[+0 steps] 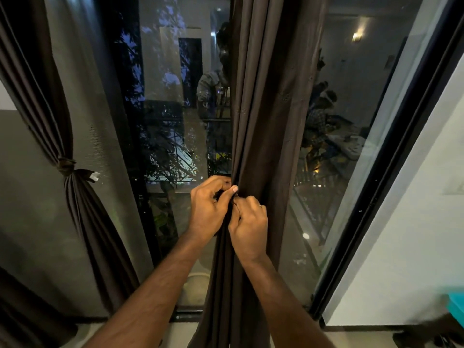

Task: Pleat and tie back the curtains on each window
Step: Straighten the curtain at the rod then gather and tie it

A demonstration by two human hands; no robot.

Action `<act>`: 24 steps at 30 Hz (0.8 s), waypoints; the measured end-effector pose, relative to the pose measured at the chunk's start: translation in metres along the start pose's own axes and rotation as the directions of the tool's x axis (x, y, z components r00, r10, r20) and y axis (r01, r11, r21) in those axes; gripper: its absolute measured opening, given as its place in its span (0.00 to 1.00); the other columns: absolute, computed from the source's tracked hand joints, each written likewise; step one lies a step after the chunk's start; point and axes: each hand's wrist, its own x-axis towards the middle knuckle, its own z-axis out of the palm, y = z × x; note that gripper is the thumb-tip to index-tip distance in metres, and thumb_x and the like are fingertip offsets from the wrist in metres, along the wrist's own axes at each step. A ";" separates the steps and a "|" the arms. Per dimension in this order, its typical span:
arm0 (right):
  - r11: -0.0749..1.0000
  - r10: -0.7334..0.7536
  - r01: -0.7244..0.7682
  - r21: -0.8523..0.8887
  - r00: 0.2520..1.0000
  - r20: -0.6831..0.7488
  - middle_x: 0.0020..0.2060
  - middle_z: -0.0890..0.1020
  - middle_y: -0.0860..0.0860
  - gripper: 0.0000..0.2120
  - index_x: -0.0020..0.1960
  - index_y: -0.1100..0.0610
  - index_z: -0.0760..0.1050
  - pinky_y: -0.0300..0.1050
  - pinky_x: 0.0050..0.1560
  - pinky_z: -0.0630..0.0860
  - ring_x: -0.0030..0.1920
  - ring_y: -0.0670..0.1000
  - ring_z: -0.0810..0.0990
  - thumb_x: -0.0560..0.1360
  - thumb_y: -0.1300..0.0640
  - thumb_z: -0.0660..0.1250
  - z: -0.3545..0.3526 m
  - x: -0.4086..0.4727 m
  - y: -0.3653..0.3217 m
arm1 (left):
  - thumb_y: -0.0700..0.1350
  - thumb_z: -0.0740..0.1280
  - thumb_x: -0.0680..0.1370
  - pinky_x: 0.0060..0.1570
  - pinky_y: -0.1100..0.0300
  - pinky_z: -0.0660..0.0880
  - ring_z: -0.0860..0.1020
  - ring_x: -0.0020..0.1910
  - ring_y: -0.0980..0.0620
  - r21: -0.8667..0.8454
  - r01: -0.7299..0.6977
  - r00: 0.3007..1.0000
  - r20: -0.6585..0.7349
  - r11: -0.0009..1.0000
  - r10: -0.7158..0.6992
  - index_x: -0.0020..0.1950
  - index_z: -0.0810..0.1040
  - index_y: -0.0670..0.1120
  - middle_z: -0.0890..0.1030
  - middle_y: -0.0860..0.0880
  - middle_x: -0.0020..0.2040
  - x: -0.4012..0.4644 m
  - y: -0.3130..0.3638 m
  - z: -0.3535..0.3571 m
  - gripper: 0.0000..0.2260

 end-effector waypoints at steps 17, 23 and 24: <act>0.984 0.175 -0.167 0.067 0.975 -0.135 0.52 0.75 0.52 0.11 0.53 0.57 0.80 0.55 0.53 0.75 0.54 0.52 0.75 0.74 0.55 0.76 -0.044 0.010 0.023 | 0.35 0.74 0.74 0.40 0.68 0.71 0.75 0.37 0.62 0.075 -0.005 0.999 -0.042 0.997 0.009 0.36 0.75 0.42 0.76 0.53 0.36 0.001 -0.005 -0.009 0.10; 0.875 0.464 -0.437 0.210 0.880 -0.101 0.55 0.80 0.50 0.20 0.62 0.57 0.75 0.53 0.59 0.78 0.53 0.49 0.79 0.73 0.58 0.77 -0.052 0.044 0.052 | 0.37 0.74 0.74 0.38 0.64 0.72 0.75 0.36 0.61 0.057 -0.002 1.000 -0.023 0.998 0.003 0.36 0.75 0.44 0.75 0.55 0.36 0.002 -0.008 -0.007 0.11; 0.881 0.453 -0.429 0.199 0.887 -0.096 0.51 0.82 0.51 0.15 0.59 0.58 0.77 0.55 0.54 0.80 0.49 0.50 0.80 0.75 0.59 0.75 -0.050 0.045 0.055 | 0.37 0.73 0.75 0.38 0.64 0.72 0.75 0.36 0.61 0.055 0.001 1.000 -0.024 0.998 0.000 0.36 0.75 0.45 0.75 0.56 0.36 0.002 -0.007 -0.007 0.11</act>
